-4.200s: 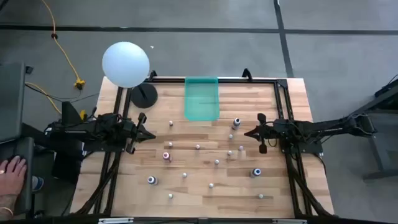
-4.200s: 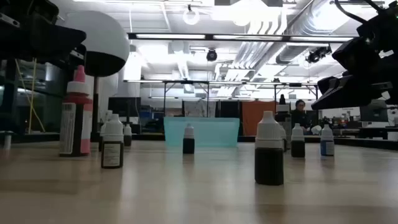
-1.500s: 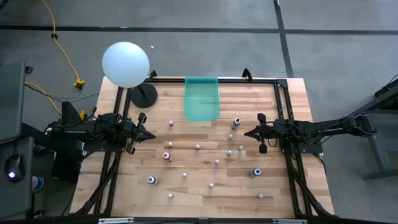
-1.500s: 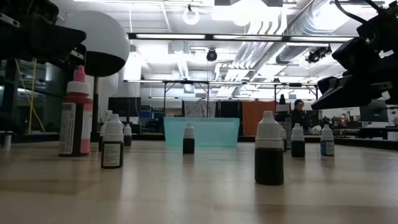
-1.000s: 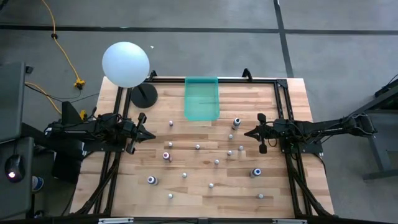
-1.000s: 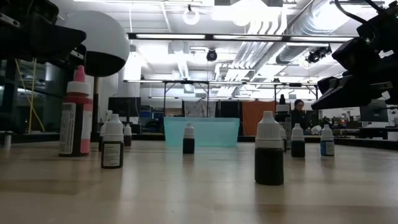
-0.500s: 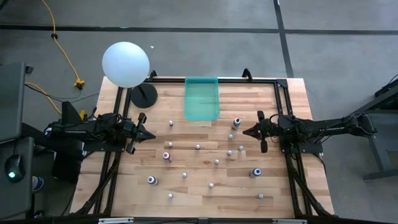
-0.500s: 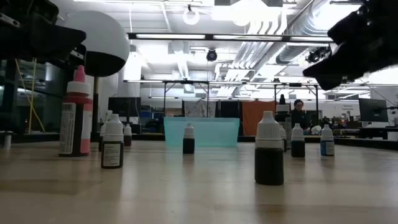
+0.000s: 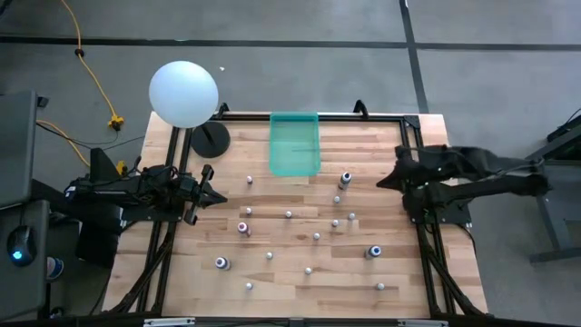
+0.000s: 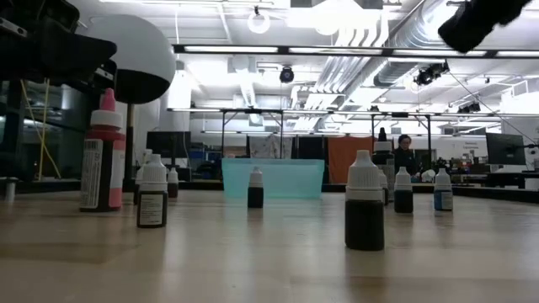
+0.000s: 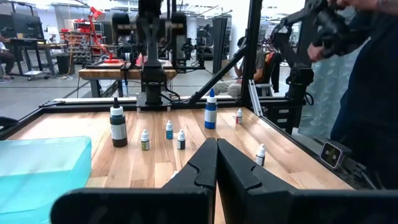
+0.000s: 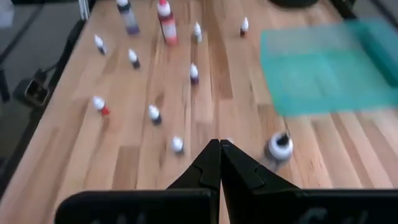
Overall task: Pick & Place food coloring
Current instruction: Put the large blue food coloring bottle into the light blue bin
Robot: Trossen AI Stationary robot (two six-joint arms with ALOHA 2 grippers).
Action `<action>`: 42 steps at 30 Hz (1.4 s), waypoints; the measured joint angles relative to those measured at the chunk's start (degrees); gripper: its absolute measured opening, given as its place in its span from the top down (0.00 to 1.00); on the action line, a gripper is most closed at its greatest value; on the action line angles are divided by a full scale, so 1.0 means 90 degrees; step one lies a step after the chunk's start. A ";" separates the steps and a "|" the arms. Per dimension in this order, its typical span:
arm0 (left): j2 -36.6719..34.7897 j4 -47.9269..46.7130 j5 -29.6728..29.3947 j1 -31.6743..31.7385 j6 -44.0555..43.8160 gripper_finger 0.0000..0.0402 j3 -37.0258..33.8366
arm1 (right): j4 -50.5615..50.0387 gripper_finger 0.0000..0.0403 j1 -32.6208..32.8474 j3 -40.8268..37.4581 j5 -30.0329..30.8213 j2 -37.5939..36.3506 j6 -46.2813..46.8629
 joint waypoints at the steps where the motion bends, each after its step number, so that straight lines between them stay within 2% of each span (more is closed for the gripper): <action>1: 0.0000 -0.0001 0.0000 -0.0001 0.0002 1.00 0.0000 | -0.0450 1.00 0.0000 0.0354 -0.0002 0.0179 0.0057; 7: 0.0002 -0.0002 0.0000 0.0000 0.0002 1.00 0.0000 | -0.3016 1.00 0.0242 0.2219 -0.0527 0.1315 0.0515; 13: 0.0001 -0.0001 0.0001 0.0000 0.0001 1.00 0.0000 | -0.4267 1.00 0.0942 0.3126 -0.1091 0.2001 0.0540; 19: 0.0002 -0.0002 0.0000 -0.0002 0.0002 1.00 0.0000 | -0.4237 1.00 0.1935 0.3090 -0.1430 0.2329 0.0692; 28: 0.0001 0.0000 0.0000 -0.0002 0.0002 1.00 0.0000 | -0.3918 1.00 0.3472 0.2967 -0.0976 0.3137 0.1225; 36: 0.0002 -0.0002 0.0001 0.0000 0.0000 1.00 0.0000 | -0.3135 0.97 0.3728 0.2965 -0.0807 0.3988 0.2166; 42: 0.0002 0.0000 0.0000 -0.0002 0.0002 1.00 0.0000 | -0.2974 0.81 0.3836 0.2964 -0.0591 0.4367 0.3135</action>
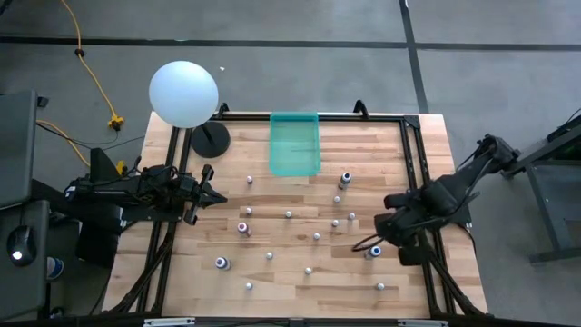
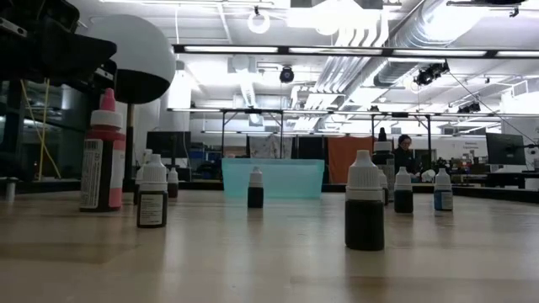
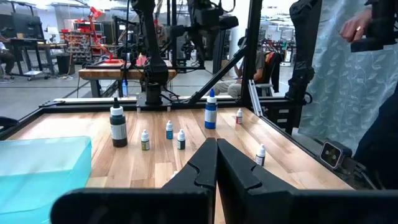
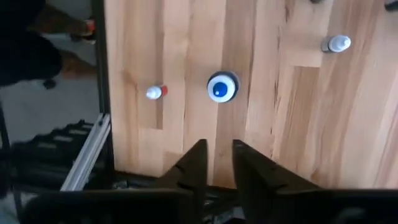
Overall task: Pick & Place food coloring
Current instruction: Put the large blue food coloring bottle into the light blue bin
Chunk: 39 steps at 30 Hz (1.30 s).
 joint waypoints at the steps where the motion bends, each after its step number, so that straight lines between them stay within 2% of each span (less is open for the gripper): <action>1: -0.0002 0.0000 0.0000 0.0000 0.0000 1.00 0.0000 | 0.0003 0.78 0.0056 -0.0004 0.0095 0.0040 0.0172; 8: -0.0001 -0.0001 0.0000 0.0000 0.0000 1.00 0.0000 | 0.0055 0.52 0.0304 -0.0004 0.0543 0.0402 0.1486; 12: -0.0002 0.0000 0.0000 0.0002 0.0000 1.00 0.0000 | 0.0393 0.44 0.0478 -0.0162 0.0845 0.0565 0.2167; 16: -0.0002 -0.0002 0.0000 0.0002 0.0000 1.00 0.0000 | 0.0915 0.43 0.0517 -0.0615 0.0457 0.0562 0.2870; 20: -0.0002 0.0000 0.0000 0.0000 0.0000 1.00 0.0000 | 0.1442 0.43 0.0415 -0.0960 0.0625 0.0532 0.3484; 29: 0.0000 0.0000 0.0000 0.0002 0.0000 1.00 0.0000 | 0.1841 0.43 0.0039 -0.1502 0.0332 0.0531 0.4308; 39: 0.0000 -0.0002 0.0000 0.0002 0.0000 1.00 0.0000 | 0.2654 0.43 0.0023 -0.2220 0.0265 0.0538 0.4962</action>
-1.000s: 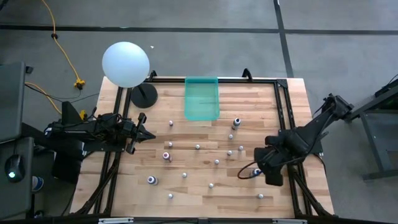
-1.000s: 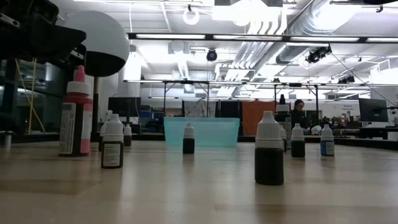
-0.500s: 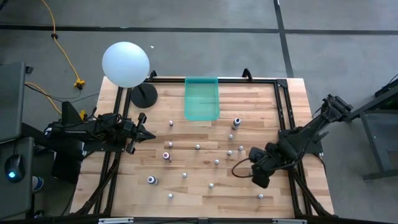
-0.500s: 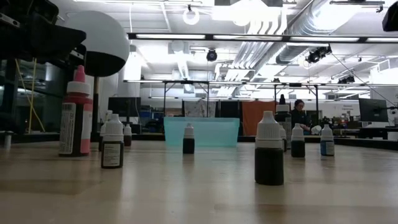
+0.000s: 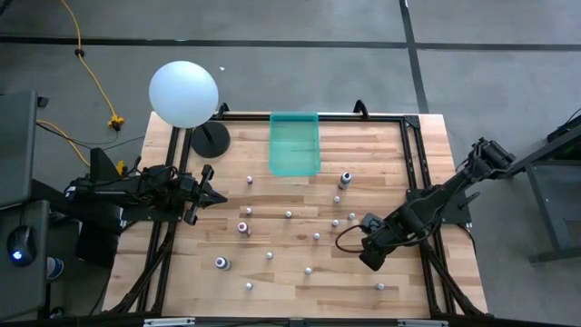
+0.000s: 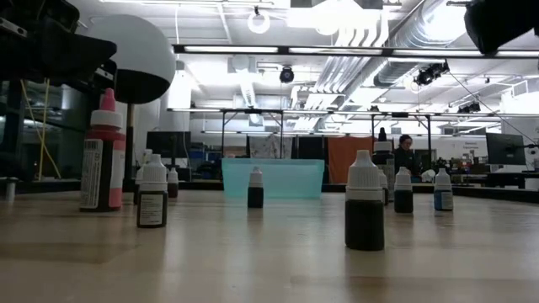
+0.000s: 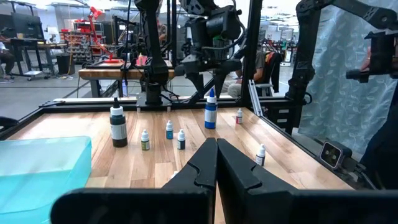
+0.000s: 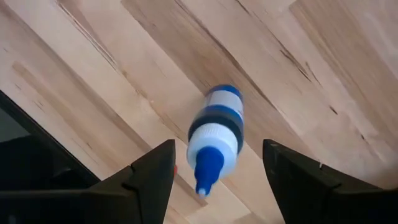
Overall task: Pick & Place food coloring
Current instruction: Put the large blue food coloring bottle into the light blue bin
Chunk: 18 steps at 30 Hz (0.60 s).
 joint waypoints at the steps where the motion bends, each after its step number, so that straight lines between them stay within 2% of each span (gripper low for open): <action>1: 0.0000 0.0001 0.0000 -0.0002 0.0000 1.00 0.0000 | 0.0061 0.43 0.0000 -0.0028 -0.0002 0.0002 0.0002; 11: 0.0000 0.0001 0.0000 -0.0001 0.0000 1.00 0.0000 | 0.0024 0.43 0.0059 -0.0069 -0.0006 0.0050 -0.0002; 18: 0.0000 0.0000 0.0000 -0.0002 0.0000 1.00 0.0000 | 0.0141 0.51 0.0058 -0.0069 -0.0151 0.0177 -0.0063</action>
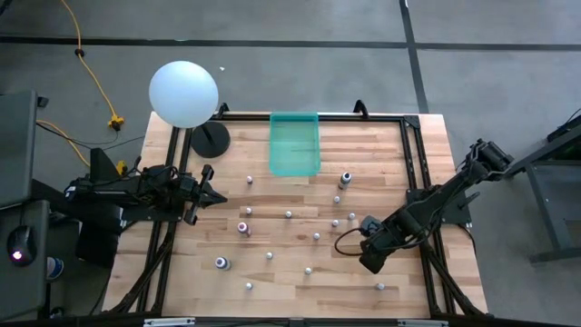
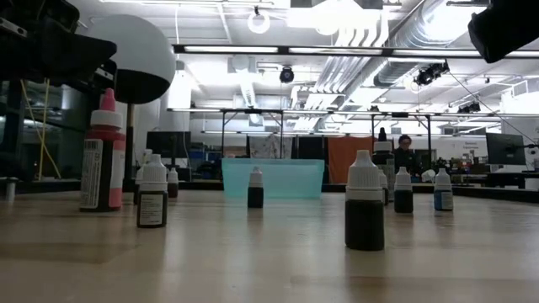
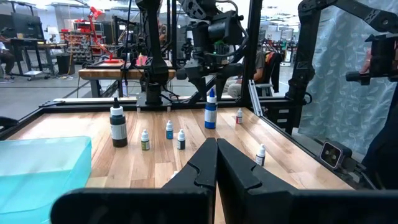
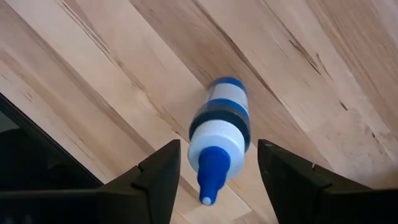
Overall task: Pick & Place food coloring
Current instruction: Put the large blue food coloring bottle into the light blue bin
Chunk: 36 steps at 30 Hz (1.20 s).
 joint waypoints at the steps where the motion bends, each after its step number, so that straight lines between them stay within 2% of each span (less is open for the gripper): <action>1: -0.0001 0.0001 0.0000 0.0000 0.0000 1.00 0.0000 | 0.0011 0.52 0.0000 0.0000 0.0003 0.0000 0.0000; 14: 0.0000 -0.0001 0.0000 0.0000 0.0000 1.00 0.0000 | 0.0004 0.73 0.0000 0.0002 -0.0142 -0.0002 -0.0002; 27: -0.0001 0.0001 0.0001 0.0000 -0.0001 1.00 0.0000 | -0.0077 0.73 -0.0056 0.0374 -0.0040 -0.0240 -0.0140; 36: -0.0002 0.0001 0.0001 0.0001 -0.0001 1.00 0.0000 | -0.0825 0.73 -0.0469 0.1618 0.0284 -0.0575 -0.1182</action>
